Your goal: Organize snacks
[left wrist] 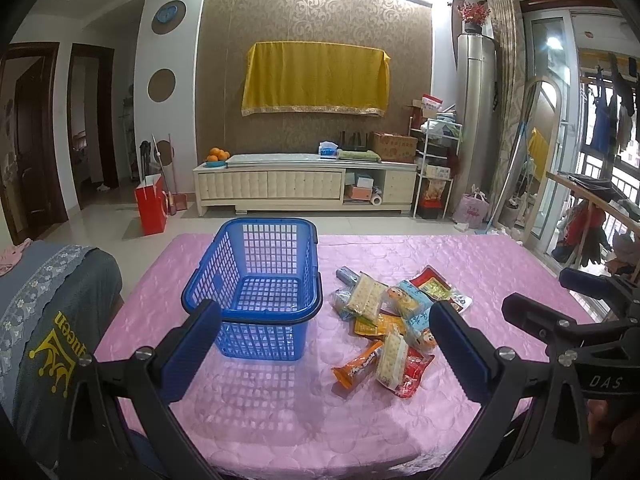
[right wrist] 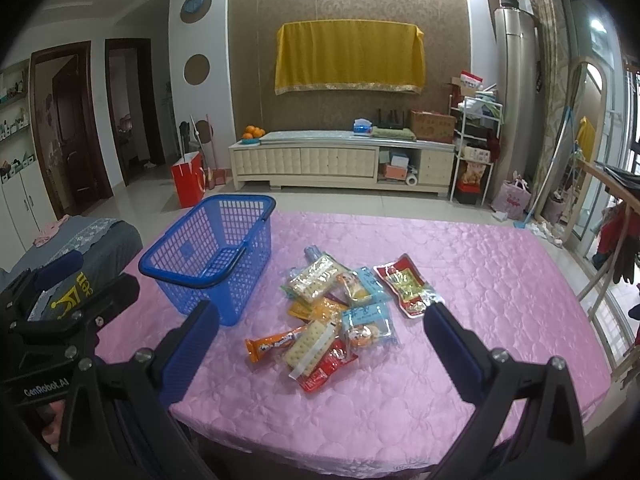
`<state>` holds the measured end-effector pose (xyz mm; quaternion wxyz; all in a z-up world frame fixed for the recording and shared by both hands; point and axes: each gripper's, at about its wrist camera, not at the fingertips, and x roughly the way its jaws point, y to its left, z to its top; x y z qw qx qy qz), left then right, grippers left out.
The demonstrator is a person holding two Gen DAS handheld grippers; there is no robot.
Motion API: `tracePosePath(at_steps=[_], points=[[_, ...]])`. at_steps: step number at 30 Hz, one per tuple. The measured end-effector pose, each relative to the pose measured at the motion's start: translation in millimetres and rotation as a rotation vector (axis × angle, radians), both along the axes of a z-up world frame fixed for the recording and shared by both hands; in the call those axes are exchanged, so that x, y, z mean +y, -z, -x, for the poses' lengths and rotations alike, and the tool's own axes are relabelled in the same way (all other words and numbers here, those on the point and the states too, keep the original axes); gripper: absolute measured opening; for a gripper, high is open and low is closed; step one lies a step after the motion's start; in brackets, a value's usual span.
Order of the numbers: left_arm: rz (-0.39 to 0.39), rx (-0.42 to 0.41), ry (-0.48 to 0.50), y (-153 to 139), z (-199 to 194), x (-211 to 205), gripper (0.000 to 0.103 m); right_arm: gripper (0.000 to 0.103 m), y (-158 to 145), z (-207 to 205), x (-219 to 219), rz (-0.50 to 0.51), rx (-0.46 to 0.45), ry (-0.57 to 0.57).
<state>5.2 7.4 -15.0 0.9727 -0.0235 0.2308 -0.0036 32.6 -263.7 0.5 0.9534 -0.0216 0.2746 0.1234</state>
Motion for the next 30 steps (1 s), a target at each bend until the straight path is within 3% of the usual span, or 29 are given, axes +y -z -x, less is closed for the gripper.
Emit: tracePosePath(at_steps=[30], points=[[0.001, 0.010, -0.001, 0.1, -0.8, -2.4, 0.103, 0.103, 2.0, -2.0, -1.9, -0.001, 0.015, -0.005]])
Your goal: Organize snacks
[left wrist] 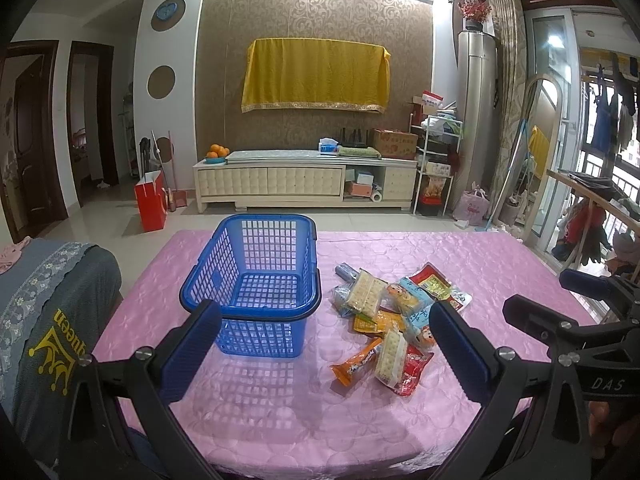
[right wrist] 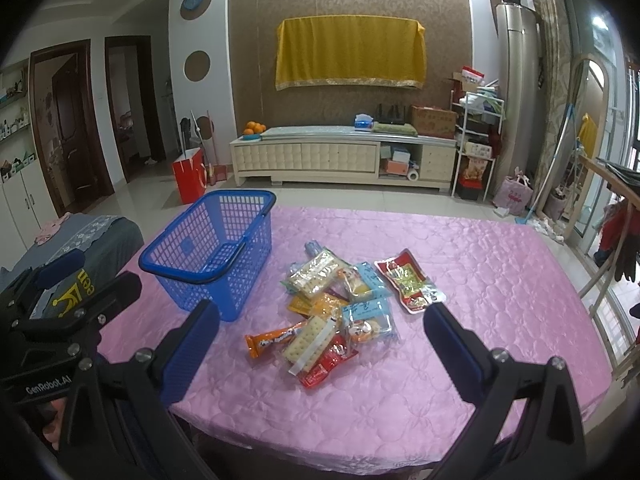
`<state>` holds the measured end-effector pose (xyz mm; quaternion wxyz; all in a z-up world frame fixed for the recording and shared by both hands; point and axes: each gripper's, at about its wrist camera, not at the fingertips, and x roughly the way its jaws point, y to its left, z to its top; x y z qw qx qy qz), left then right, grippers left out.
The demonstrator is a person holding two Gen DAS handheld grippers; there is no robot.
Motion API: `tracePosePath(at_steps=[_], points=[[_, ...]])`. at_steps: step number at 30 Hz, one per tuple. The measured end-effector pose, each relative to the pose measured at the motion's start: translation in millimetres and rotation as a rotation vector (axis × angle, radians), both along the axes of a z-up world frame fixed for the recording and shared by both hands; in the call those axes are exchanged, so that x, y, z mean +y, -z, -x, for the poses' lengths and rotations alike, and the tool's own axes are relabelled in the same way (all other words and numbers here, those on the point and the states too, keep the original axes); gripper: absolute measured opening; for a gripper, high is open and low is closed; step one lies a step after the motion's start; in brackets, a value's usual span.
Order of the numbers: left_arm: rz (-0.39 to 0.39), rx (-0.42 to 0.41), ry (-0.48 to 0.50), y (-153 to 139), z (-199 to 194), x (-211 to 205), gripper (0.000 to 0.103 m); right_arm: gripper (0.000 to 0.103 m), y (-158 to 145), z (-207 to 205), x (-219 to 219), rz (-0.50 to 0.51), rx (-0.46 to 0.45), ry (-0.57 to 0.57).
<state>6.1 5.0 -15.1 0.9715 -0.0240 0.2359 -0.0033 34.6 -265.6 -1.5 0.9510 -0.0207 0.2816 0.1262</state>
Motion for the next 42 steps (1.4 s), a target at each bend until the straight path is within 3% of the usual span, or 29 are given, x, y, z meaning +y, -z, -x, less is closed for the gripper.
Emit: tracePosePath(at_steps=[19, 29, 35, 42], points=[[-0.015, -0.005, 0.016, -6.9, -2.8, -8.5, 0.103, 0.103, -5.3, -4.1, -7.3, 0.001, 0.004, 0.007], [-0.020, 0.028, 0.068, -17.4, -44.8, -22.2, 0.103, 0.103, -15.1, -28.4, -34.1, 0.014, -0.023, 0.051], [-0.045, 0.107, 0.115, -3.0, -75.2, -37.7, 0.103, 0.103, -0.2, -61.7, -56.2, -0.003, 0.060, 0.053], [-0.078, 0.190, 0.121, 24.1, -106.9, -53.6, 0.103, 0.103, 42.4, -102.1, -68.2, 0.012, 0.187, 0.066]])
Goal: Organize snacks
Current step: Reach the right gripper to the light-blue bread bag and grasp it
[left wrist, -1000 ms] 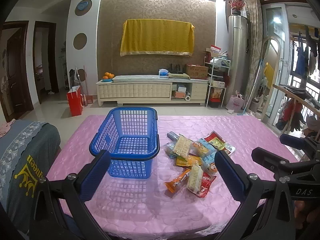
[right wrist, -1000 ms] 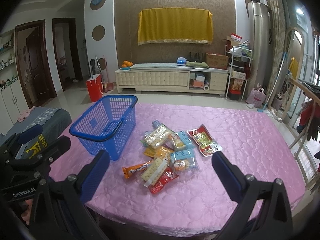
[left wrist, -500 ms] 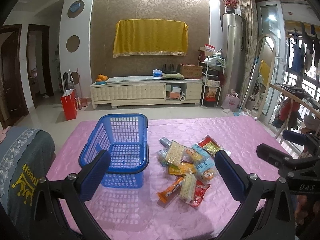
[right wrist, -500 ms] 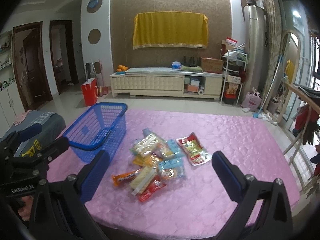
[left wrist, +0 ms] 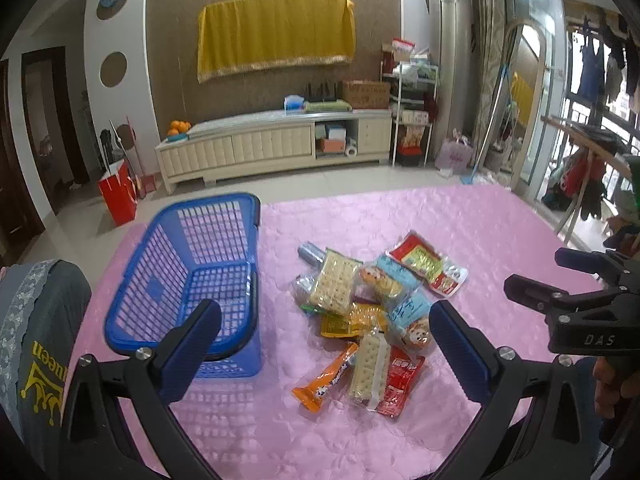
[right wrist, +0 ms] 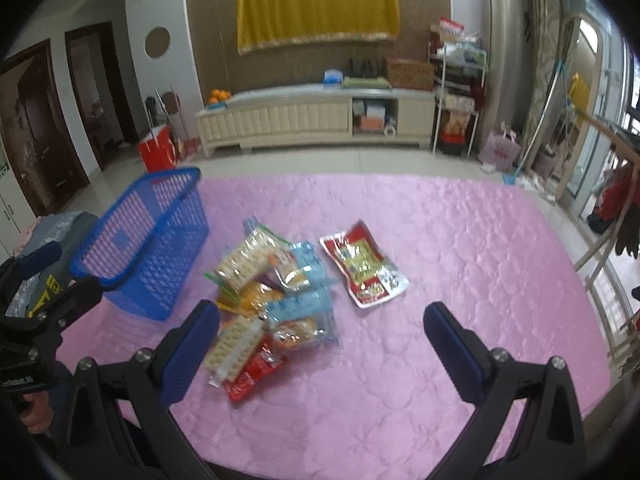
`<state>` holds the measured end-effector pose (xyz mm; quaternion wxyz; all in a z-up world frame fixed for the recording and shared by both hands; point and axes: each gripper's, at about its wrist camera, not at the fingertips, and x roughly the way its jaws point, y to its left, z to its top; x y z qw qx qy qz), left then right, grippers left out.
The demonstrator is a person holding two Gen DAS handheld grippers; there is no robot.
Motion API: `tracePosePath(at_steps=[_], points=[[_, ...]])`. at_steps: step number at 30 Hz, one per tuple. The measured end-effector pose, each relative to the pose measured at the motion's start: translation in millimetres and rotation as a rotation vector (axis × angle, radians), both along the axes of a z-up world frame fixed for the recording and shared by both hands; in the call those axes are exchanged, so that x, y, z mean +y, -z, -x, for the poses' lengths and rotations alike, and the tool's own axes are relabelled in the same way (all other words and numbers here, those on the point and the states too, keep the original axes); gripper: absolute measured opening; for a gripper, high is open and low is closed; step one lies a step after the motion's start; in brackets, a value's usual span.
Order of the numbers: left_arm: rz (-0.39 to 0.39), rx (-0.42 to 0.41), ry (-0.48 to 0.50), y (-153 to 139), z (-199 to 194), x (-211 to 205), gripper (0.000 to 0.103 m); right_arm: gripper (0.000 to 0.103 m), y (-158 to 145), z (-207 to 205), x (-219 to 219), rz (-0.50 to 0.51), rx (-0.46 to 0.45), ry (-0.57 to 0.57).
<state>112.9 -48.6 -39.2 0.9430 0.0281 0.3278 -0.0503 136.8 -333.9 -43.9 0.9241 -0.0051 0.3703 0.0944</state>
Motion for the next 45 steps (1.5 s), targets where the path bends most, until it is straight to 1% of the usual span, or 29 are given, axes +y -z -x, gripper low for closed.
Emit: tracePosePath(at_steps=[7, 14, 20, 26, 29, 30, 32, 34, 35, 37, 40, 45], points=[[-0.010, 0.093, -0.011, 41.7, -25.2, -8.5, 0.103, 0.103, 41.9, -32.4, 5.5, 0.025, 0.113, -0.060], [0.013, 0.188, -0.050, 82.4, -37.0, 3.5, 0.103, 0.103, 79.8, -56.4, 27.0, 0.085, 0.190, -0.162], [0.020, 0.243, -0.077, 107.3, -48.4, 9.2, 0.103, 0.103, 106.2, -74.0, 42.8, 0.123, 0.256, -0.221], [0.018, 0.263, -0.082, 116.0, -56.3, 11.6, 0.103, 0.103, 128.7, -93.8, 49.0, 0.170, 0.302, -0.227], [0.019, 0.267, -0.083, 117.7, -58.7, 11.0, 0.103, 0.103, 137.0, -102.4, 46.9, 0.198, 0.316, -0.222], [0.016, 0.267, -0.083, 118.1, -58.9, 10.7, 0.103, 0.103, 139.1, -104.4, 47.2, 0.191, 0.313, -0.226], [0.015, 0.270, -0.082, 117.8, -59.0, 9.6, 0.103, 0.098, 142.1, -106.6, 45.7, 0.173, 0.317, -0.234], [0.015, 0.270, -0.081, 117.9, -59.9, 8.5, 0.103, 0.084, 142.8, -106.5, 45.6, 0.139, 0.323, -0.259], [0.013, 0.270, -0.081, 117.5, -60.1, 7.5, 0.103, 0.082, 142.4, -105.4, 45.4, 0.132, 0.324, -0.266], [0.011, 0.268, -0.078, 115.6, -59.9, 5.1, 0.103, 0.073, 138.8, -100.6, 46.2, 0.142, 0.301, -0.283], [0.011, 0.259, -0.068, 110.4, -59.0, 0.6, 0.103, 0.072, 133.1, -89.6, 45.2, 0.165, 0.247, -0.299], [0.018, 0.246, -0.045, 97.3, -62.7, -13.1, 0.103, 0.072, 114.2, -78.5, 27.0, 0.097, 0.200, -0.274]])
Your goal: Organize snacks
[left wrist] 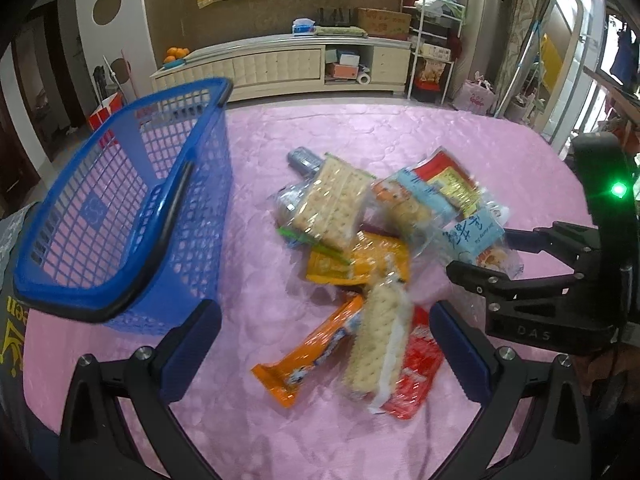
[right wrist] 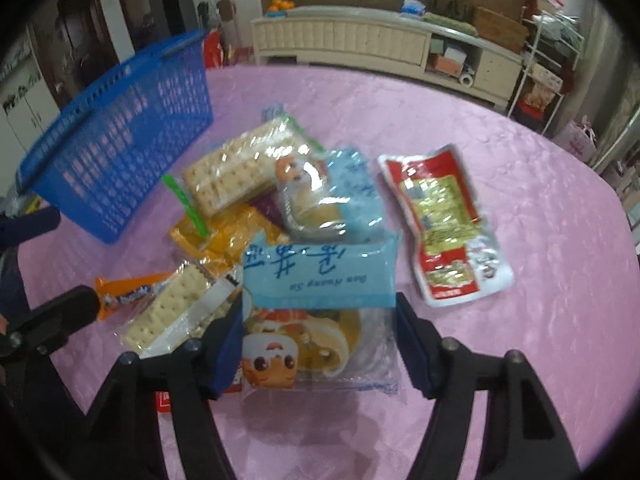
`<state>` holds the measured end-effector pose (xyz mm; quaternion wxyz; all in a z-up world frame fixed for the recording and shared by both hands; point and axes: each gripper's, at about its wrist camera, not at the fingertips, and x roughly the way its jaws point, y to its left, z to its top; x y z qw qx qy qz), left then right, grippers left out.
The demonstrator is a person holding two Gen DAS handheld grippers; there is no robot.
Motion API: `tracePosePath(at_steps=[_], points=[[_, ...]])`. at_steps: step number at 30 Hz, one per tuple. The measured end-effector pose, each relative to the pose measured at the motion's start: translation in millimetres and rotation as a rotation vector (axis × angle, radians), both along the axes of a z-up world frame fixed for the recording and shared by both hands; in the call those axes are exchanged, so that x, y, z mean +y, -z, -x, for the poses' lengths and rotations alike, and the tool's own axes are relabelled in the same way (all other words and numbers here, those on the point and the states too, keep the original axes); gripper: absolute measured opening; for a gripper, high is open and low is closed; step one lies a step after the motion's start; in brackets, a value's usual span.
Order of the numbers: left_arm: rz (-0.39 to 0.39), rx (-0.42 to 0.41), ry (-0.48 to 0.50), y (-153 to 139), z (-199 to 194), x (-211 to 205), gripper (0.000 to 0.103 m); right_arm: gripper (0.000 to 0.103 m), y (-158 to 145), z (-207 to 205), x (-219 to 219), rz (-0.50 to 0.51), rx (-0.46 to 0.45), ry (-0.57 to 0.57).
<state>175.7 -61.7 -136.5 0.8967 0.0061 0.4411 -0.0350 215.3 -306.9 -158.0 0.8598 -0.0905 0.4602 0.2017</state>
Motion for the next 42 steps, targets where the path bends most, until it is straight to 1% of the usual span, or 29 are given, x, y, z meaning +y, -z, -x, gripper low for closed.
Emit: tracePosePath(at_steps=[3, 9, 13, 15, 17, 20, 22, 25, 29, 32, 35, 42], points=[[0.011, -0.013, 0.020, -11.3, -7.3, -11.0, 0.103, 0.072, -10.5, 0.2, -10.0, -0.017, -0.024, 0.024], [-0.006, -0.042, 0.048, -30.2, -31.9, -33.3, 0.103, 0.072, -32.4, -15.4, -28.4, -0.052, -0.069, 0.082], [0.004, -0.019, 0.059, -32.7, -55.4, -46.9, 0.103, 0.072, -42.0, -30.2, -41.7, -0.061, -0.090, 0.123], [-0.003, -0.007, 0.053, -31.3, -68.2, -54.1, 0.103, 0.072, -45.7, -38.3, -46.5, -0.054, -0.111, 0.143], [0.002, 0.009, 0.046, -27.0, -80.5, -59.5, 0.103, 0.072, -47.6, -46.0, -51.3, -0.043, -0.123, 0.149], [0.035, 0.069, 0.053, -14.8, -102.8, -69.5, 0.103, 0.072, -46.9, -53.8, -56.0, -0.031, -0.135, 0.159], [0.039, 0.094, 0.053, -7.3, -114.7, -75.4, 0.103, 0.072, -44.2, -57.8, -62.2, -0.040, -0.141, 0.176], [0.026, 0.138, 0.043, 4.9, -132.4, -84.4, 0.103, 0.072, -37.6, -60.3, -72.8, -0.056, -0.132, 0.194], [0.038, 0.190, 0.015, 20.1, -152.3, -88.4, 0.103, 0.072, -27.6, -66.6, -77.9, -0.035, -0.116, 0.208], [0.081, 0.240, 0.001, 32.8, -165.0, -88.6, 0.103, 0.072, -19.8, -72.5, -80.5, -0.027, -0.084, 0.216], [0.096, 0.269, -0.007, 42.5, -177.4, -91.6, 0.103, 0.072, -12.1, -75.4, -81.9, 0.012, -0.075, 0.230], [0.021, 0.282, -0.023, 54.4, -193.6, -109.5, 0.103, 0.072, -5.6, -79.6, -90.6, 0.007, -0.042, 0.247]])
